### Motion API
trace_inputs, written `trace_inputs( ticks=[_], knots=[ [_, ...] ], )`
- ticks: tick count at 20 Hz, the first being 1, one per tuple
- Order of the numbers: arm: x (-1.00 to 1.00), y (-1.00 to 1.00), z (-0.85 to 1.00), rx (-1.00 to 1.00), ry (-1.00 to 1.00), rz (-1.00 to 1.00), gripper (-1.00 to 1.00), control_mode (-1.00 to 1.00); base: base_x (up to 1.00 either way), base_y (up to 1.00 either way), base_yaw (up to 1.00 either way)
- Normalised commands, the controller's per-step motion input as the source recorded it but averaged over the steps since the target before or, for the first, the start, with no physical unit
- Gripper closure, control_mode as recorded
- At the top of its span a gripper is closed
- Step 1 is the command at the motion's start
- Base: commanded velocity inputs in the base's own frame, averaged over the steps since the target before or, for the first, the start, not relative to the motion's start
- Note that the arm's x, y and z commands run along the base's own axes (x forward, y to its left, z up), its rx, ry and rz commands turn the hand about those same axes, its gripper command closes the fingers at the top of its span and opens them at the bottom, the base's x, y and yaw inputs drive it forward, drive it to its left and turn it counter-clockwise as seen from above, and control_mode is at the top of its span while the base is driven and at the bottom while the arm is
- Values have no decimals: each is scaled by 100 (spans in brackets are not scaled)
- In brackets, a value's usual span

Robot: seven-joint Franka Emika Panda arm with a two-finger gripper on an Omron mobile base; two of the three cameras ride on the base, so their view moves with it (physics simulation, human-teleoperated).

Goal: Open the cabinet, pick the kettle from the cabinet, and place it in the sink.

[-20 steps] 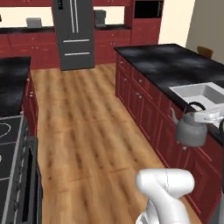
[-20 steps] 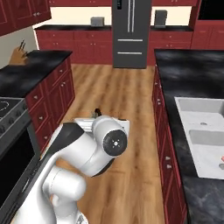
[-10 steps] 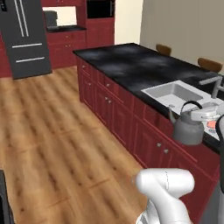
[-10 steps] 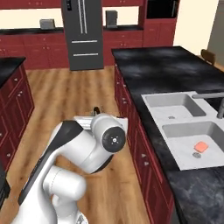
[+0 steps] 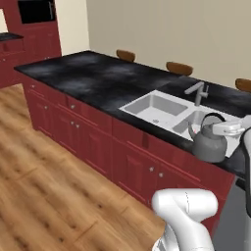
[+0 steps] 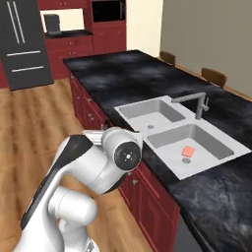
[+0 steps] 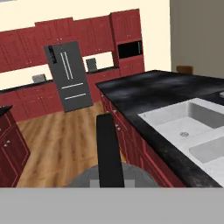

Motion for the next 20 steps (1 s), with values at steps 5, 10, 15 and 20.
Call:
trace_inputs(
  ticks=[5, 10, 15, 20],
  knots=[
    [0, 0, 0, 0, 0, 0, 100, 100, 38, 27, -60],
    [0, 0, 0, 0, 0, 0, 100, 100, 37, 21, -57],
    [0, 0, 0, 0, 0, 0, 100, 100, 38, 20, -57],
    [0, 0, 0, 0, 0, 0, 100, 100, 38, 24, -48]
  ],
)
